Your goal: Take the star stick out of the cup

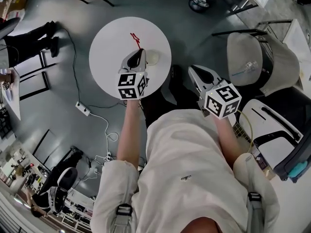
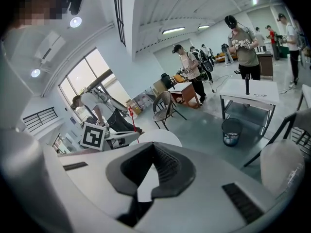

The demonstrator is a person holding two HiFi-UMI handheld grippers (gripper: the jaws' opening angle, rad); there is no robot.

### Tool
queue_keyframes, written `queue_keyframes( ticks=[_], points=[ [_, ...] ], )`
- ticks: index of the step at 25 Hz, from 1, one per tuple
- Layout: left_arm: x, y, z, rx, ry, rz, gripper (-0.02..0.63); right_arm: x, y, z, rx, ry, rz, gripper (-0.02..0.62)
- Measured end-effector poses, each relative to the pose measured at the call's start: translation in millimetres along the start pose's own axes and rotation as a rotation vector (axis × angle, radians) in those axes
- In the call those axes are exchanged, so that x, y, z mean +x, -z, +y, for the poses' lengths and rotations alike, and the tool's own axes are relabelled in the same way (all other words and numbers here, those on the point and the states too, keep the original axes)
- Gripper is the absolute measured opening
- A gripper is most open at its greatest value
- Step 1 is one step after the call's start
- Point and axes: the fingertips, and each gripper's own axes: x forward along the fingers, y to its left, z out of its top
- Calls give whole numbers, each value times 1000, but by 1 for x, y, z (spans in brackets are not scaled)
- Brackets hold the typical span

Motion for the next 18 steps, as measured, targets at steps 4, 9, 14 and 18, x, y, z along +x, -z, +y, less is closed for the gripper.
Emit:
queue_keyframes(
  ticks=[4,9,14,18],
  points=[
    [-23,-20,2,-16,-6,-62,12,3,-5,10,-12,-27,-4,8],
    [-51,-37,7,-41,-36,-124,12,8,-10,21,-41,-57,-3,8],
    [-81,-50,9,-49,-63,-182,12,14,-12,33,-65,-87,5,8],
    [-107,-60,11,-32,-92,-229,12,19,-18,44,-88,-111,2,8]
  ],
)
